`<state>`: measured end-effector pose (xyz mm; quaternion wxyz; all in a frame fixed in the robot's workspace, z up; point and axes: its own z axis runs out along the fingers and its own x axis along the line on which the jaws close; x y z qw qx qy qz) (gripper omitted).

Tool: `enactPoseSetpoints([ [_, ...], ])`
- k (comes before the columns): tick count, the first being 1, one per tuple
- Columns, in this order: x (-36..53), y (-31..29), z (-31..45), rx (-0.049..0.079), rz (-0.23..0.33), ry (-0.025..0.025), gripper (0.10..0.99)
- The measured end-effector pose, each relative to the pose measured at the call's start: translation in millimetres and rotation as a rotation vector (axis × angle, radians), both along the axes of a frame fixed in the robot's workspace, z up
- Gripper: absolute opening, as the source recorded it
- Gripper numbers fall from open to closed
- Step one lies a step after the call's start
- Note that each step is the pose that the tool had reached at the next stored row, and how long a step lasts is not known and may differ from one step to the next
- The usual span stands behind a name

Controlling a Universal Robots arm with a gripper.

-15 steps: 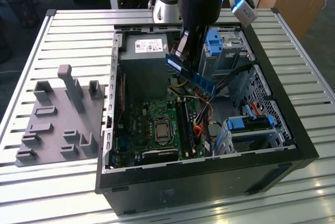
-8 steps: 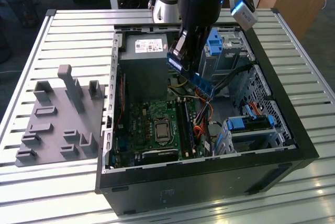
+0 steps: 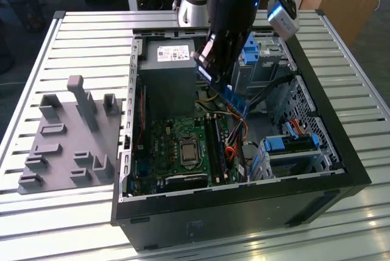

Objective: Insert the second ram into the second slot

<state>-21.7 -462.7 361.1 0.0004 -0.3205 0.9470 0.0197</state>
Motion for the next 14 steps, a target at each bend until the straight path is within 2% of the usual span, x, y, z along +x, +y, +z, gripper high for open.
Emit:
enactPoseSetpoints([
  [14,0.0,0.2,-2.1,-0.001,-0.213,-0.0001,0.137],
])
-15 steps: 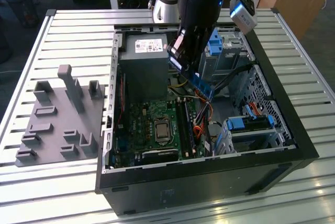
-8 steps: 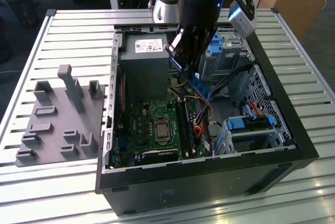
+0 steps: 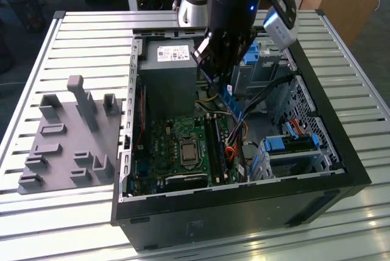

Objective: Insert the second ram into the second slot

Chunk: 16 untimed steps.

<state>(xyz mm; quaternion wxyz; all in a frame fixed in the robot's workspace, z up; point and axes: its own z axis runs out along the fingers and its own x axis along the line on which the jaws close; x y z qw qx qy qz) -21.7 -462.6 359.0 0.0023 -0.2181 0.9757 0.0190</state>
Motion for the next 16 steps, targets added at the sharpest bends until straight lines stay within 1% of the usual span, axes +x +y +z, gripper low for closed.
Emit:
enactPoseSetpoints([
  [16,0.0,0.0,-2.6,0.000,-0.284,0.0001,0.137],
])
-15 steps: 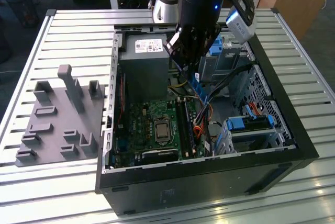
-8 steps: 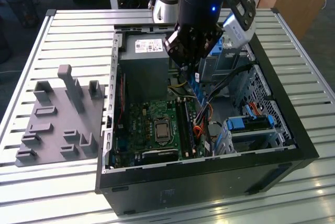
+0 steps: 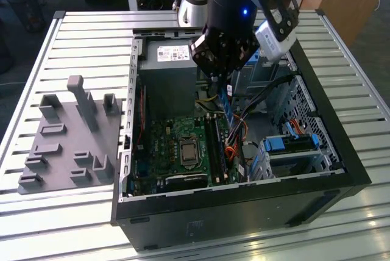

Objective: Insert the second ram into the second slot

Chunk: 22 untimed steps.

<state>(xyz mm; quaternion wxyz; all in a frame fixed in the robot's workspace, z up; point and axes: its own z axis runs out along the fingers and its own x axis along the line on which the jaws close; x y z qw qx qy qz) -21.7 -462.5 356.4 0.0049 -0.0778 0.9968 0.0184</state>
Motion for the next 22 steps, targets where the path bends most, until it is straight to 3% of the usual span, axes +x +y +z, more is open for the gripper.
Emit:
enactPoseSetpoints([
  [11,0.0,0.2,-2.1,0.000,-0.190,0.0000,0.137],
  [17,0.1,0.5,-7.9,0.000,-0.191,-0.0001,0.137],
  [22,0.1,0.5,-10.3,0.000,-0.161,0.0000,0.137],
])
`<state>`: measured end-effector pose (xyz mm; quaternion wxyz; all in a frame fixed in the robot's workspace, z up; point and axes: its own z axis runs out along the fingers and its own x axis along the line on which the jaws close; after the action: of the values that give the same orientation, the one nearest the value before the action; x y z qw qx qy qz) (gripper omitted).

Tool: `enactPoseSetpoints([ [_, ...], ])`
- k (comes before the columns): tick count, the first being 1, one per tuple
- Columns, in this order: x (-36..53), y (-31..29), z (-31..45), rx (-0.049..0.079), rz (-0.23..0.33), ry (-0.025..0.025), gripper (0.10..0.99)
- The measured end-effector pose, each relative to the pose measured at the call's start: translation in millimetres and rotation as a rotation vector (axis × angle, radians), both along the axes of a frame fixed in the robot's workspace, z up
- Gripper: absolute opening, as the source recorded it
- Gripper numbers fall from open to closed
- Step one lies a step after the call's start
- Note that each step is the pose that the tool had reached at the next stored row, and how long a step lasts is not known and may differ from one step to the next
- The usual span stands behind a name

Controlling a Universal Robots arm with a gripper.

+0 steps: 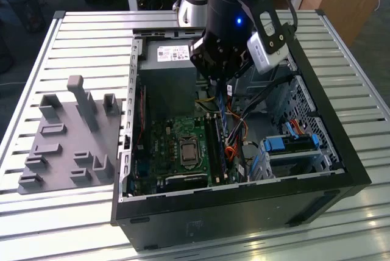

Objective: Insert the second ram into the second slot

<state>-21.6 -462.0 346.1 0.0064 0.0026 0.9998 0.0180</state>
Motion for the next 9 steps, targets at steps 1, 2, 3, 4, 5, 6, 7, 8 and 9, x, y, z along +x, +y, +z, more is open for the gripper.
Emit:
enactPoseSetpoints([
  [1,0.0,0.0,-0.4,0.000,0.002,0.0000,0.137],
  [2,0.0,0.0,-0.8,0.000,0.002,0.0000,0.137],
  [3,0.0,0.0,-1.0,0.000,0.002,0.0001,0.137],
  [4,0.0,0.0,-1.4,0.000,0.002,0.0000,0.137],
  [5,0.0,0.0,-1.8,0.000,0.002,0.0000,0.137],
  [6,0.0,0.0,-2.2,0.000,0.002,0.0000,0.137],
  [7,0.0,0.0,-2.7,0.000,0.002,0.0000,0.137],
  [8,0.0,-0.1,-3.3,0.000,0.002,0.0000,0.137],
  [9,0.0,-0.1,-4.0,0.000,0.002,0.0000,0.137],
])
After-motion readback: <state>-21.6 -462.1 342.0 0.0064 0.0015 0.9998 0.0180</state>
